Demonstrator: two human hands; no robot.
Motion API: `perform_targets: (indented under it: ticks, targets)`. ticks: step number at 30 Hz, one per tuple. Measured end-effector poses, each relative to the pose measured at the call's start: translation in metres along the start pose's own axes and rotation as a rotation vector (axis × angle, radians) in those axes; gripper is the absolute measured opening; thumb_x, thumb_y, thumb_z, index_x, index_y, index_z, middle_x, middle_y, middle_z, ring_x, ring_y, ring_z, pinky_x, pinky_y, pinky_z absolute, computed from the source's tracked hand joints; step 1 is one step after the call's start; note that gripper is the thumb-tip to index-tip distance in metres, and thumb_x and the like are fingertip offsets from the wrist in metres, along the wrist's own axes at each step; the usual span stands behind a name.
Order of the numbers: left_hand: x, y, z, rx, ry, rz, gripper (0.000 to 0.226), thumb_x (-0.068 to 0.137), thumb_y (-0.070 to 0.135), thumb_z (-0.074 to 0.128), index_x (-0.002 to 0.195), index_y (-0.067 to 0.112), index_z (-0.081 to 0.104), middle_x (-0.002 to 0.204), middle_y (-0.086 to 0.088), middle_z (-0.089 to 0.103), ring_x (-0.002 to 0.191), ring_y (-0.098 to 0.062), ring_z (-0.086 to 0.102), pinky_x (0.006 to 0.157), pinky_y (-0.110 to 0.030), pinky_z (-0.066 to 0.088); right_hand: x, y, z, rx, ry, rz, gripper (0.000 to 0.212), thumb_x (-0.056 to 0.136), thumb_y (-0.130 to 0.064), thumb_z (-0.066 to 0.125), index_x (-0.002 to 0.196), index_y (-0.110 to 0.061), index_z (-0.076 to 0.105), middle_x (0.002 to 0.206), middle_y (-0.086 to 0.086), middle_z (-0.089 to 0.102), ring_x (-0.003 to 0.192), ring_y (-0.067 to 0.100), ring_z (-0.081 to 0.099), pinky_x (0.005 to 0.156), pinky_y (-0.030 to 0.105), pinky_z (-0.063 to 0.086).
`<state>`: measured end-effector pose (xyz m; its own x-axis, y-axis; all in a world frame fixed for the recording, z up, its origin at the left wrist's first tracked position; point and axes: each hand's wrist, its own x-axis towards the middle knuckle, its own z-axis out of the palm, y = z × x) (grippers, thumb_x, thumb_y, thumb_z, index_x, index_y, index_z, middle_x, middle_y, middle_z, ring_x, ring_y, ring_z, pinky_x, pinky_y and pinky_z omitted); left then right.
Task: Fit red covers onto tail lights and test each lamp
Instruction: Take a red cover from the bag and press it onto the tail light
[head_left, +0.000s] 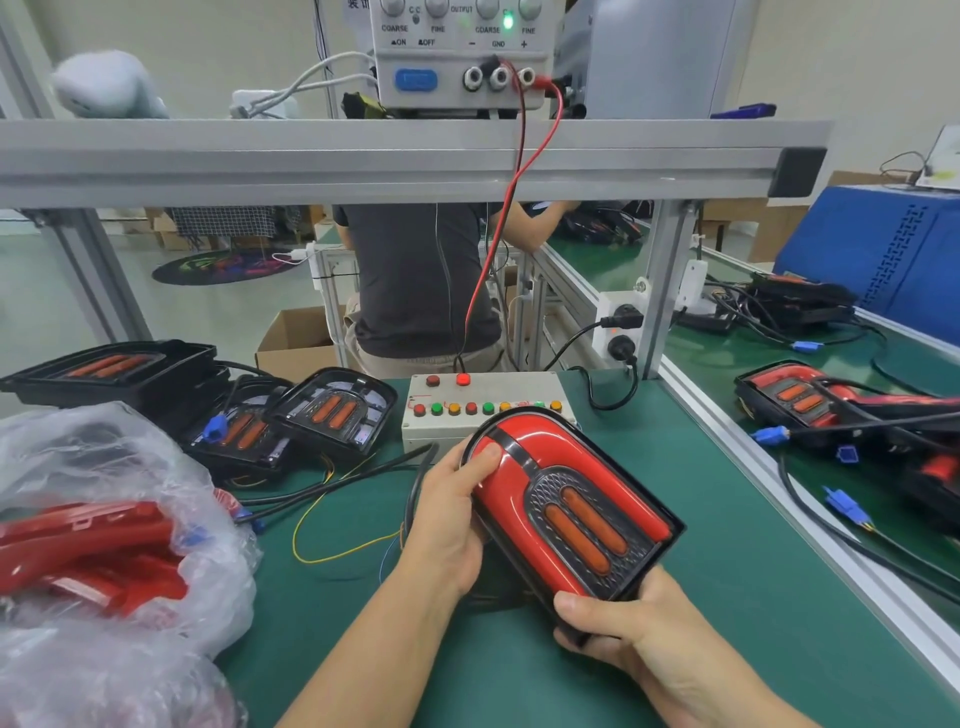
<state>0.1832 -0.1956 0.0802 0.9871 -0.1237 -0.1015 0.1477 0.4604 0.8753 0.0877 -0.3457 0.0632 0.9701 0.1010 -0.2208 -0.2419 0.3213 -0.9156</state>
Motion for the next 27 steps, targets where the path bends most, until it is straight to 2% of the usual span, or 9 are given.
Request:
perform_targets:
  ticks: [6, 9, 13, 16, 18, 19, 22, 25, 27]
  targets:
    - [0.003, -0.007, 0.002, 0.000, 0.053, 0.022, 0.016, 0.088, 0.011, 0.060, 0.100, 0.009, 0.070, 0.091, -0.013, 0.074, 0.078, -0.023, 0.070, 0.075, -0.040, 0.057, -0.003, 0.002, 0.001, -0.037, 0.087, -0.041, 0.076, 0.054, 0.011, 0.081, 0.120, -0.018, 0.057, 0.095, 0.008, 0.075, 0.070, 0.017, 0.073, 0.059, 0.036, 0.057]
    - [0.004, -0.007, 0.010, 0.018, 0.048, 0.023, 0.015, 0.089, 0.011, 0.059, 0.097, 0.010, 0.071, 0.090, -0.013, 0.074, 0.077, -0.023, 0.069, 0.074, -0.038, 0.056, -0.004, 0.001, 0.000, -0.032, 0.113, -0.039, 0.071, 0.059, 0.011, 0.080, 0.119, -0.018, 0.059, 0.097, 0.007, 0.075, 0.079, 0.021, 0.072, 0.061, 0.036, 0.057]
    - [0.000, -0.007, 0.023, -0.041, -0.011, 0.032, 0.027, 0.089, 0.020, 0.062, 0.115, 0.014, 0.062, 0.101, -0.009, 0.073, 0.084, -0.018, 0.071, 0.068, -0.029, 0.057, -0.004, -0.001, -0.005, -0.013, 0.118, -0.087, 0.080, 0.047, -0.002, 0.084, 0.121, -0.020, 0.059, 0.101, 0.008, 0.075, 0.085, 0.023, 0.073, 0.066, 0.039, 0.060]
    - [-0.008, -0.018, 0.035, -0.143, -0.037, -0.036, 0.039, 0.084, 0.025, 0.067, 0.121, 0.019, 0.055, 0.106, -0.007, 0.072, 0.093, -0.020, 0.071, 0.075, -0.035, 0.057, -0.002, -0.003, -0.003, -0.040, 0.155, -0.116, 0.075, 0.053, -0.002, 0.085, 0.121, -0.019, 0.059, 0.100, 0.006, 0.075, 0.085, 0.020, 0.073, 0.067, 0.037, 0.059]
    - [-0.010, -0.021, 0.040, -0.167, -0.023, -0.085, 0.033, 0.087, 0.019, 0.064, 0.119, 0.019, 0.056, 0.102, -0.007, 0.073, 0.089, -0.021, 0.071, 0.070, -0.038, 0.058, -0.004, -0.007, -0.008, -0.139, 0.184, -0.124, 0.069, 0.060, -0.019, 0.089, 0.122, -0.023, 0.058, 0.100, -0.003, 0.076, 0.088, 0.013, 0.073, 0.071, 0.035, 0.059]
    - [-0.008, -0.018, 0.039, -0.188, -0.019, -0.104, 0.031, 0.088, 0.017, 0.062, 0.119, 0.018, 0.057, 0.101, -0.009, 0.073, 0.087, -0.022, 0.072, 0.069, -0.038, 0.058, -0.006, -0.014, -0.015, -0.197, 0.189, -0.127, 0.072, 0.057, -0.041, 0.089, 0.120, -0.026, 0.060, 0.101, -0.009, 0.075, 0.090, 0.007, 0.071, 0.076, 0.034, 0.057]
    - [0.001, -0.004, 0.033, -0.232, -0.111, -0.135, 0.039, 0.084, 0.014, 0.062, 0.122, 0.010, 0.056, 0.105, -0.014, 0.072, 0.084, -0.026, 0.070, 0.070, -0.039, 0.058, -0.013, -0.043, -0.038, -0.207, 0.141, -0.227, 0.097, 0.040, -0.091, 0.066, 0.120, -0.035, 0.062, 0.118, -0.014, 0.069, 0.107, 0.001, 0.064, 0.096, 0.034, 0.045]
    - [0.003, 0.002, 0.041, -0.166, -0.280, -0.183, 0.047, 0.075, 0.018, 0.068, 0.119, 0.009, 0.053, 0.099, -0.015, 0.070, 0.081, -0.028, 0.068, 0.074, -0.042, 0.056, -0.009, -0.060, -0.048, 0.051, -0.025, -0.178, 0.119, 0.040, -0.086, 0.071, 0.139, -0.023, 0.050, 0.134, 0.002, 0.061, 0.122, 0.019, 0.059, 0.103, 0.046, 0.045]
    - [0.003, -0.001, 0.055, -0.066, -0.360, -0.184, 0.046, 0.077, 0.016, 0.069, 0.119, 0.010, 0.052, 0.097, -0.013, 0.070, 0.079, -0.027, 0.068, 0.073, -0.041, 0.057, -0.006, -0.059, -0.036, 0.171, -0.147, -0.097, 0.106, 0.040, -0.074, 0.081, 0.126, -0.016, 0.065, 0.129, 0.013, 0.064, 0.117, 0.032, 0.062, 0.089, 0.047, 0.055]
